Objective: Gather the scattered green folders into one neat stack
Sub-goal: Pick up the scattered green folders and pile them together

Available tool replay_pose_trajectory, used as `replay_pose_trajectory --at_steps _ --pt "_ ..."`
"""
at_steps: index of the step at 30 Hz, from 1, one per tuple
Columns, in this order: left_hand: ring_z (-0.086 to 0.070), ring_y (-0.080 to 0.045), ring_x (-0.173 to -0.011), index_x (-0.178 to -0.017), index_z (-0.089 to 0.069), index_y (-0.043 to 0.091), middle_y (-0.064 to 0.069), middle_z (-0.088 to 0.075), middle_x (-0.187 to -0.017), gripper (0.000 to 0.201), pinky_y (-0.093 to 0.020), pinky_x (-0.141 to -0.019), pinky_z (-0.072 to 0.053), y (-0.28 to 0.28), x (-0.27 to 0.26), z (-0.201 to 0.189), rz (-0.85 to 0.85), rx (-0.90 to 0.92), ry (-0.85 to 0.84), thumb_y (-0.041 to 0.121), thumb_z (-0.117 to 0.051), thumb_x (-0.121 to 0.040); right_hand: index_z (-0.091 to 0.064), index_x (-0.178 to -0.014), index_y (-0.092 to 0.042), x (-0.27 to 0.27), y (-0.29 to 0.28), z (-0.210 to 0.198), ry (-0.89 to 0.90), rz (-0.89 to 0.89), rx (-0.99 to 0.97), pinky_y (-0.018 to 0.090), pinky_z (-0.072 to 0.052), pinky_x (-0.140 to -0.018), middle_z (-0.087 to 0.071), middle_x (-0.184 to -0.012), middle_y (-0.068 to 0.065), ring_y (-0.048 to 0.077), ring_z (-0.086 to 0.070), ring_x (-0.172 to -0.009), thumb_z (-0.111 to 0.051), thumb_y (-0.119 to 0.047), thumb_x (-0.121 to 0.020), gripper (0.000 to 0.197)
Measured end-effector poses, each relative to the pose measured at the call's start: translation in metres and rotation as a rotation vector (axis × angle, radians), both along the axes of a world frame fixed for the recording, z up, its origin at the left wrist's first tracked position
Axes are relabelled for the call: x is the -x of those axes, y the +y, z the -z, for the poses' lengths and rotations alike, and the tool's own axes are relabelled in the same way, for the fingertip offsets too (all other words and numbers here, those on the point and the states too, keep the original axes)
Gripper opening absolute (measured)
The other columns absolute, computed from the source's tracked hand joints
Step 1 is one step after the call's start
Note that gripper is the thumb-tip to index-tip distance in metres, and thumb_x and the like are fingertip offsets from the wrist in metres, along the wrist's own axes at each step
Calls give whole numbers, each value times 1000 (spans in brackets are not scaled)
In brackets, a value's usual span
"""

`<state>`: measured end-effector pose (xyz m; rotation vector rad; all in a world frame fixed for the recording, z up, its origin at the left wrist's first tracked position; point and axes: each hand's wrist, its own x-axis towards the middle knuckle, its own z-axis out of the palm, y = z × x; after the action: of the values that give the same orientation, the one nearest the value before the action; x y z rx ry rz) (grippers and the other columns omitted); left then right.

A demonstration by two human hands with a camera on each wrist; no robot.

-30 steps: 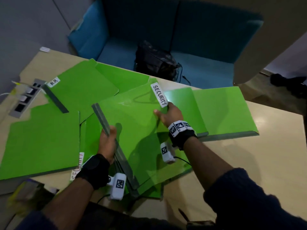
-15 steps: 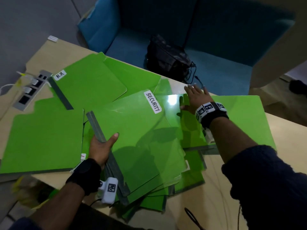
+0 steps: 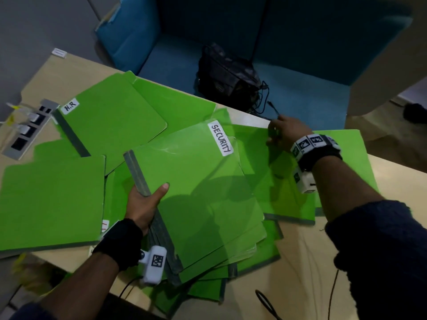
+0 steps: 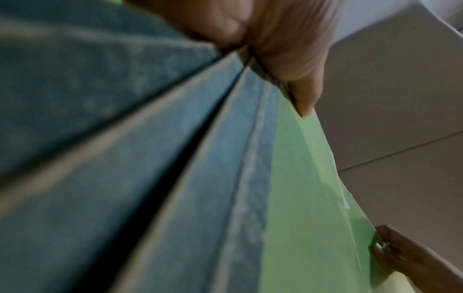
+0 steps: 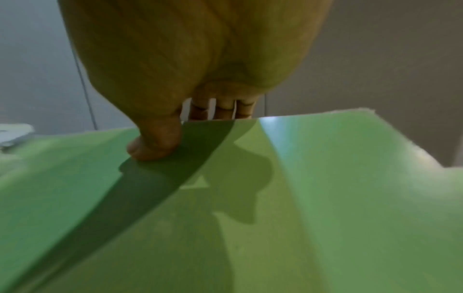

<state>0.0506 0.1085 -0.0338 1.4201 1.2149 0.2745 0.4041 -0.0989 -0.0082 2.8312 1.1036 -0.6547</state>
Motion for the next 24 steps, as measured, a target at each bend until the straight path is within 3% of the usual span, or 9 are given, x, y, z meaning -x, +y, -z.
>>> replay_pose_trajectory --at_steps 3,7,9,11,14,16,19,22,24 --pt "-30 -15 -69 -78 -32 19 2 -21 -76 44 -29 -64 -33 -3 -10 0 14 -18 -9 24 -75 -82 -60 -117 -25 -28 -30 0 -104 23 57 42 -41 -96 -62 -120 11 34 -54 -110 -65 -33 -90 29" --pt "-34 -15 -68 -81 -37 20 3 -27 -73 40 -28 -65 -38 -7 -20 7 17 0 -6 27 -76 -81 -47 -141 -30 -37 -54 24 -168 39 162 54 -15 -118 -51 -132 15 38 -42 -129 -59 -38 -92 50" --pt "-34 -15 -66 -77 -34 23 3 -27 -70 42 -28 -62 -37 -10 -22 11 7 9 -1 27 -76 -82 -35 -149 -33 -34 -58 36 -58 91 202 60 -3 -118 -37 -150 15 37 -30 -141 -59 -51 -90 66" --pt "-36 -16 -66 -75 -34 23 3 -29 -69 42 -28 -62 -37 -12 -24 12 -11 28 -1 25 -75 -83 -25 -151 -33 -28 -61 42 14 133 227 62 0 -115 -29 -158 11 34 -23 -146 -59 -67 -82 85" --pt "-39 -17 -72 -77 -36 24 2 -32 -73 40 -30 -65 -39 -12 -24 17 -30 75 -4 28 -75 -82 -32 -147 -24 -25 -64 40 -35 150 220 60 -7 -117 -39 -151 13 34 -35 -140 -61 -75 -72 96" --pt "-42 -17 -73 -77 -37 25 1 -35 -74 38 -30 -65 -40 -12 -24 17 -32 72 -2 29 -75 -82 -38 -144 -20 -25 -65 32 -87 151 219 56 -18 -118 -45 -144 15 36 -40 -135 -64 -78 -65 101" --pt "-42 -17 -72 -78 -38 24 2 -35 -73 38 -29 -66 -41 -12 -25 16 -19 59 -2 29 -75 -82 -40 -142 -22 -23 -77 21 -31 222 252 49 -34 -108 -50 -138 18 39 -45 -128 -72 -77 -58 105" --pt "-41 -17 -74 -83 -40 20 1 -35 -74 36 -29 -68 -41 -15 -24 14 -14 30 -9 28 -75 -82 -54 -121 -25 -20 -95 1 83 321 220 45 -48 -95 -63 -123 15 37 -58 -113 -67 -89 -41 103" --pt "-39 -18 -75 -89 -40 16 1 -32 -74 37 -30 -67 -39 -16 -23 11 -16 15 -31 27 -74 -83 -60 -113 -22 -19 -108 -17 124 406 94 42 -51 -90 -67 -118 14 35 -62 -107 -76 -77 -42 92"
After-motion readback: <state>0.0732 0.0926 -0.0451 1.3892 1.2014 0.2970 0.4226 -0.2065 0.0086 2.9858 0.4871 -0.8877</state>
